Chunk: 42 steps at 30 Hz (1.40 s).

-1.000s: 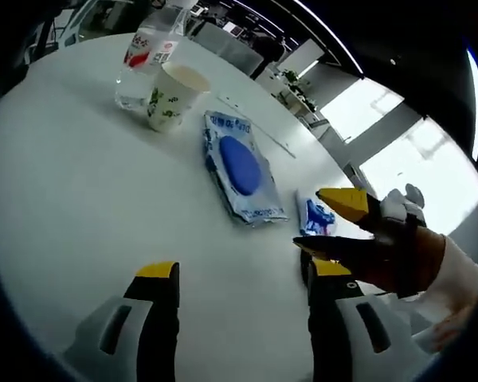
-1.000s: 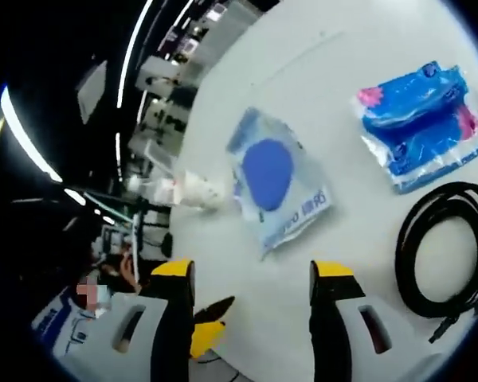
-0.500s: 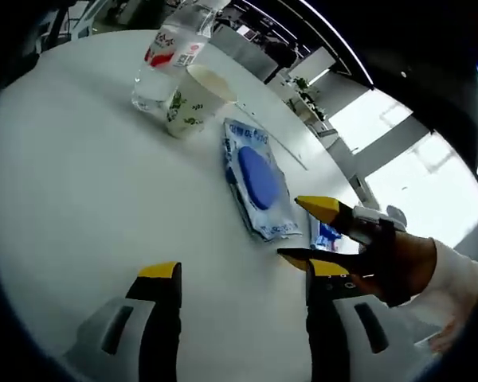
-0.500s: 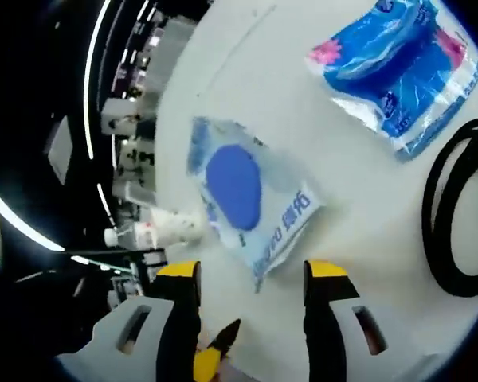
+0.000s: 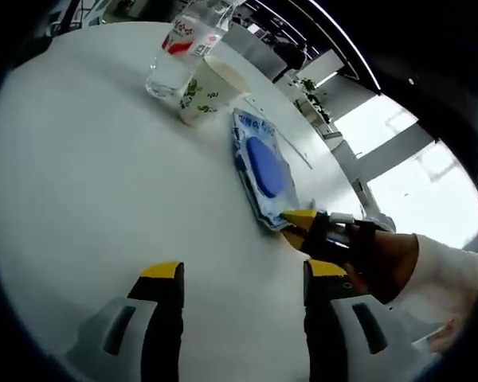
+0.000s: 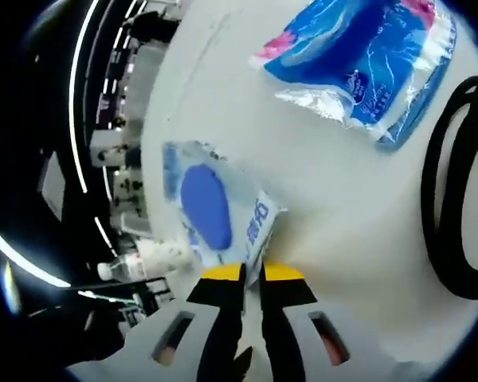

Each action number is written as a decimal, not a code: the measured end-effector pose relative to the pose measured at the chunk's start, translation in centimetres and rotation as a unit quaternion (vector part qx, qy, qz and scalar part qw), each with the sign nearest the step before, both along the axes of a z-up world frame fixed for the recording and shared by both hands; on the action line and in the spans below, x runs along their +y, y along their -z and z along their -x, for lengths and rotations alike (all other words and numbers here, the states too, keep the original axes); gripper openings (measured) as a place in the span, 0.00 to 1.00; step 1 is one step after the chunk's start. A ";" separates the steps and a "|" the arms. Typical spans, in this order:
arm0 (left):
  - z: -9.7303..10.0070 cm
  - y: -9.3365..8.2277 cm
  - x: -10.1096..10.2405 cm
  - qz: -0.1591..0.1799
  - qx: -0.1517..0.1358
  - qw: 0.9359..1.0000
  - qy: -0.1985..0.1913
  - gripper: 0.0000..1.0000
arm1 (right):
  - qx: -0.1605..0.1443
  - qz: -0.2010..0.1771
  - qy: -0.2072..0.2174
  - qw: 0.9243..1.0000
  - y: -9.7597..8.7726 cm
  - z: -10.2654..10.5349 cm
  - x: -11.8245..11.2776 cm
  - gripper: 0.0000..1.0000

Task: Arrange the tabletop items into an orderly group along one side of the table until the central work area is clear of visible clutter.

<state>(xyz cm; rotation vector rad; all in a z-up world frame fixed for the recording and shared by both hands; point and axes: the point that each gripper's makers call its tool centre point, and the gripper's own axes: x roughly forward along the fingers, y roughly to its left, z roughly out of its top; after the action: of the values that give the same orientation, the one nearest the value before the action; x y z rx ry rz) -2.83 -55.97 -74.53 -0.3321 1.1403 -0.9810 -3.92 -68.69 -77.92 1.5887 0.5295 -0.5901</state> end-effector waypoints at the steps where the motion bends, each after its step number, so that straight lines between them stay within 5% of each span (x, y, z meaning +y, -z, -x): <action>1: 0.0 0.0 0.0 0.000 0.001 1.000 -0.001 0.59 | -0.003 0.000 -0.005 1.000 -0.1 -0.1 0.0 0.01; 7: -0.6 -0.4 -0.9 0.017 0.005 1.000 -0.003 0.60 | -0.066 -0.040 0.021 0.997 -2.1 0.1 0.0 0.00; 13: -0.8 -1.0 -3.8 0.055 0.038 0.998 -0.015 0.57 | -0.123 -0.076 0.047 0.988 -4.4 1.3 0.3 0.00; 17: -0.7 -3.2 -7.0 0.137 0.107 0.984 -0.040 0.51 | -0.142 -0.086 0.043 0.985 -5.7 2.5 0.7 0.00; 23: -0.7 -4.5 -8.7 0.153 0.109 0.981 -0.042 0.44 | -0.179 -0.092 0.024 0.979 -7.5 3.4 1.0 0.00; 33: 0.1 -6.3 -9.0 0.188 0.137 0.971 -0.057 0.31 | -0.238 -0.096 -0.014 0.966 -11.8 4.2 2.9 0.00; 42: 0.5 -7.7 -9.1 0.207 0.143 0.966 -0.064 0.29 | -0.277 -0.079 -0.077 0.954 -14.4 7.0 4.6 0.00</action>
<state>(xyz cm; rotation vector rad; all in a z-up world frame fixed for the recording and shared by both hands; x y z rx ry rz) -3.28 -65.06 -66.86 -0.8983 1.1498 -1.0761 -10.92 -64.11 -63.47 1.7533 0.2738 0.0311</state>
